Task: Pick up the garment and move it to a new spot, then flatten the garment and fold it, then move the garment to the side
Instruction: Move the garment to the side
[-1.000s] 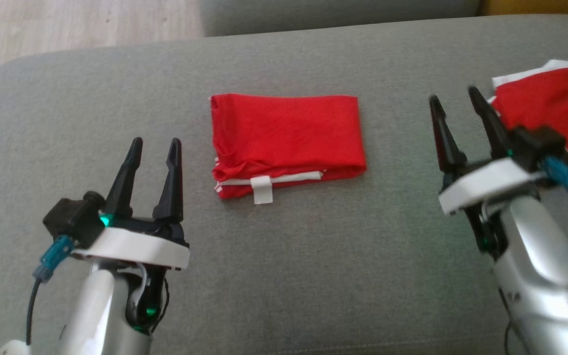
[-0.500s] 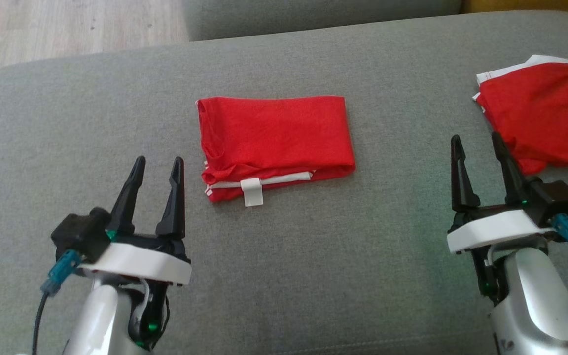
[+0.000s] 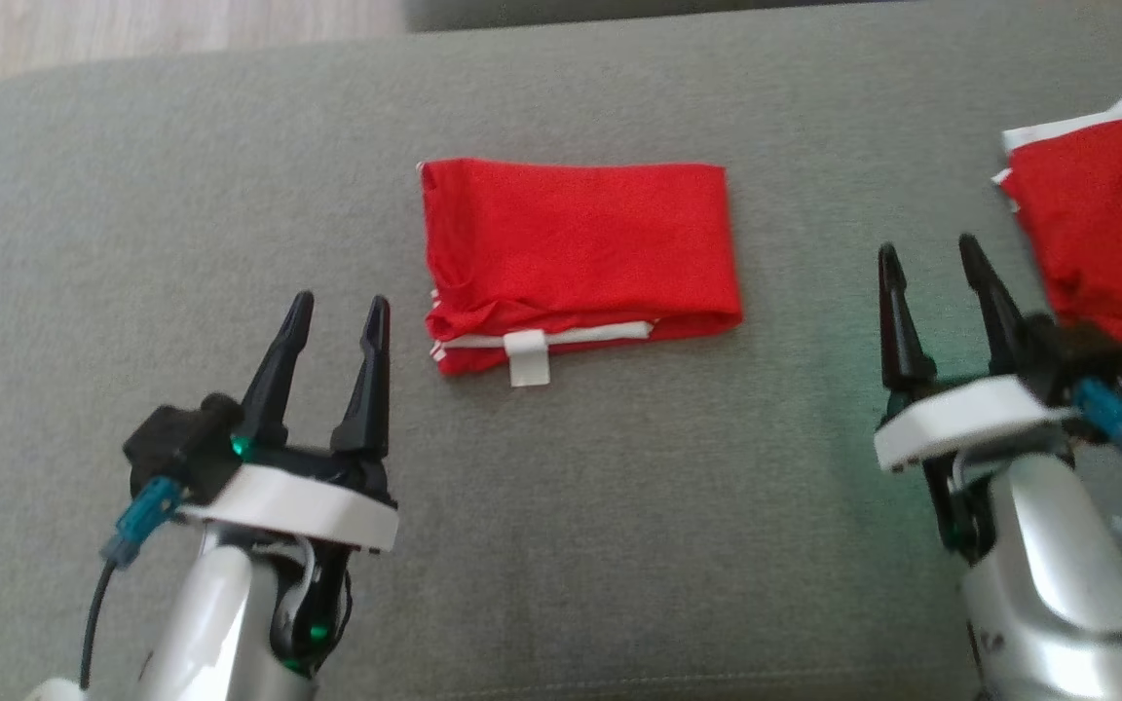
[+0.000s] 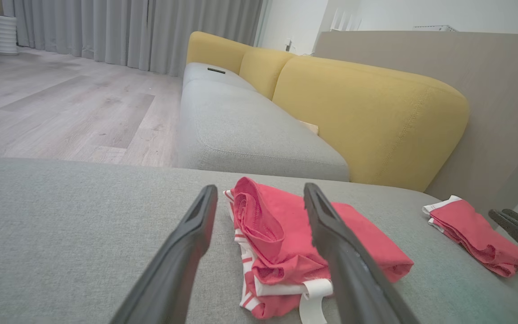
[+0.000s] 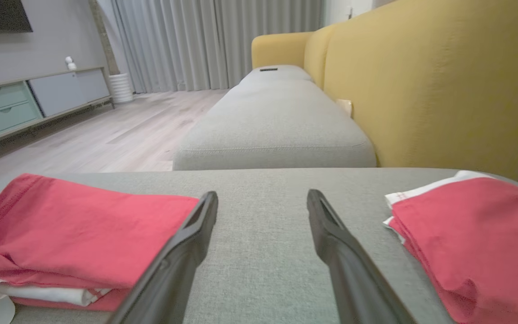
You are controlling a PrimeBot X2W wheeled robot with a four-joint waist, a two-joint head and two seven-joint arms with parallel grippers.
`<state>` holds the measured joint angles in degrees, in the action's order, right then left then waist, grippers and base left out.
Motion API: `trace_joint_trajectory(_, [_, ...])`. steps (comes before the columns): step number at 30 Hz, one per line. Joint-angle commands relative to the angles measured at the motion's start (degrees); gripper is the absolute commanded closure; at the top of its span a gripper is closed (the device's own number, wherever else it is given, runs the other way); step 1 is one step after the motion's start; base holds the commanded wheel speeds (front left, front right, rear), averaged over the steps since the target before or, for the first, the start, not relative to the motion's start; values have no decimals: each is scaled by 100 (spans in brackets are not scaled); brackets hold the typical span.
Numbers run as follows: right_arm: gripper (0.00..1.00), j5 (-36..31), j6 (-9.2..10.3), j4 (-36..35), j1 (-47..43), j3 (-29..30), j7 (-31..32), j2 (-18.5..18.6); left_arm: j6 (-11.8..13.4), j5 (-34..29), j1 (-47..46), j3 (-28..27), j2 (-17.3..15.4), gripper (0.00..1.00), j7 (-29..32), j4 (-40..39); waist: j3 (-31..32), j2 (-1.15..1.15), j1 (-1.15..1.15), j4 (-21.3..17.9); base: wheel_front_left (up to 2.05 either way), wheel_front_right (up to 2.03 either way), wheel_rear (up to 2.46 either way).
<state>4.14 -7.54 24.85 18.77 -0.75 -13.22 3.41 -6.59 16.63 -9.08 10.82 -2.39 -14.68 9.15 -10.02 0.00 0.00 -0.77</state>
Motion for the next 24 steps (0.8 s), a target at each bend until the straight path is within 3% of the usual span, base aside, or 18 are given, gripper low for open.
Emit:
trace_joint_trajectory(1, [0, -43, 5, -64, 374, -88, 111, -49, -17, -24, -337, -107, -49, 0, -32, -217, -144, 0, 0, 145, 0, 0, 0])
trace_joint_trajectory(6, [0, 88, 5, 438, 770, -116, 501, -51, -17, 26, -451, 46, -49, 0, -32, -201, -354, 0, 0, 403, 0, 0, 0])
trace_joint_trajectory(12, [0, 776, 5, 1093, 1153, -508, 887, -52, -1, 71, -525, 162, -49, 0, -32, -176, -505, 0, 0, 681, 0, 0, 0])
trace_joint_trajectory(17, [0, 1427, 5, 1588, 1407, -894, 1124, -53, 8, 97, -531, 210, -49, 0, -32, -165, -577, 0, 0, 826, 0, 0, 0])
trace_joint_trajectory(24, [0, 1683, 5, 2485, 1742, -1141, 1449, -53, 22, 117, -578, 280, -49, 0, -32, -160, -642, 0, 0, 932, 0, 0, 0])
